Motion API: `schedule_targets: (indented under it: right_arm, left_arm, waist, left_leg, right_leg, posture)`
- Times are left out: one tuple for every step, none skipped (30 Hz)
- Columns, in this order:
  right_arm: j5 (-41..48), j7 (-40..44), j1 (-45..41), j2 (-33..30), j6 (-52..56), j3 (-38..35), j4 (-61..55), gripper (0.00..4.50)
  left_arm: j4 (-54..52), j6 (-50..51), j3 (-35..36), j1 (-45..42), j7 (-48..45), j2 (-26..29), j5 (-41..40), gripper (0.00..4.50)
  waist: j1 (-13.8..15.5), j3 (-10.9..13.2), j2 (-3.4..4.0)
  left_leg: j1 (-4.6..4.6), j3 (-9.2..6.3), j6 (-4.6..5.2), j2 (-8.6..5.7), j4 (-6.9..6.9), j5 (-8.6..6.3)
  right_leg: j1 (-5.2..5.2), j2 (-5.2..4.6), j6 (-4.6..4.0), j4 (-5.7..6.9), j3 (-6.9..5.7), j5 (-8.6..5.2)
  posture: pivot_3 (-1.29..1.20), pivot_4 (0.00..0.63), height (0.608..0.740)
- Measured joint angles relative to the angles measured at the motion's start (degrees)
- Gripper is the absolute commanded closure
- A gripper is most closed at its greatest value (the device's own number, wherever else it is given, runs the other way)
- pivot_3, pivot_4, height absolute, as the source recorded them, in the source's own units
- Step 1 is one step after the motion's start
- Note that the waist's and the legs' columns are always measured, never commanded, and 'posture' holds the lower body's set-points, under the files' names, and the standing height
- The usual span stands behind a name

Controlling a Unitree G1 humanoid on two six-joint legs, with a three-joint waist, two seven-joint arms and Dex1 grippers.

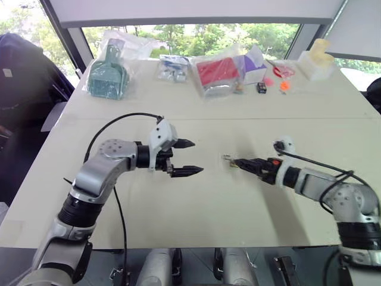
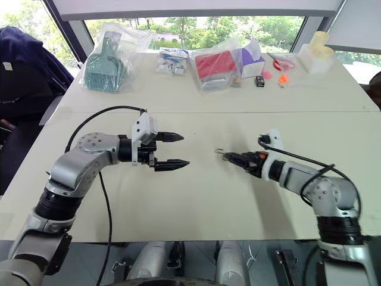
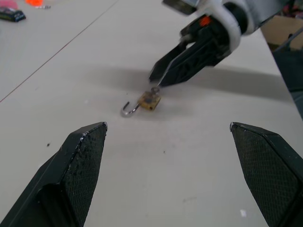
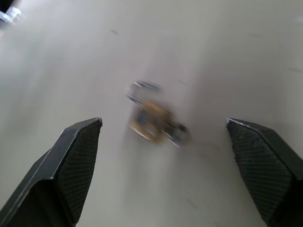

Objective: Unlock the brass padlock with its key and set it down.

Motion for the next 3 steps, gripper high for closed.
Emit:
schedule_targets:
  right_arm:
    - [-1.0, 1.4, 1.9, -1.3, -1.1, -1.0, -1.3, 0.04]
    - [-1.8, 3.1, 4.0, -2.5, -2.7, -2.5, -2.9, 0.04]
    - [-2.6, 4.2, 5.5, -2.9, -4.1, -4.1, -4.2, 0.04]
  left_arm:
    - [0.0, 0.2, 0.1, 0.3, 0.1, 0.3, 0.0, 0.16]
    - [0.1, 0.5, 0.2, 0.8, 0.2, 0.7, 0.0, 0.16]
    - [0.4, 0.8, 0.3, 1.1, 0.5, 0.9, 0.0, 0.16]
  waist:
    - [-0.1, 0.0, 0.0]
    - [-0.1, 0.0, 0.0]
    - [-0.1, 0.0, 0.0]
  left_leg:
    - [0.0, 0.0, 0.0, 0.0, 0.0, 0.0]
    - [0.01, 0.0, 0.0, 0.01, -0.01, 0.0]
    - [0.02, 0.0, 0.0, 0.02, -0.01, 0.0]
  right_leg:
    - [0.0, 0.0, 0.01, 0.0, 0.0, 0.0]
    - [0.0, 0.01, 0.01, 0.01, 0.0, 0.0]
    - [0.0, 0.02, 0.02, 0.01, 0.0, 0.0]
  posture:
    - [0.0, 0.15, 0.735]
    - [0.0, 0.15, 0.735]
    - [0.0, 0.15, 0.735]
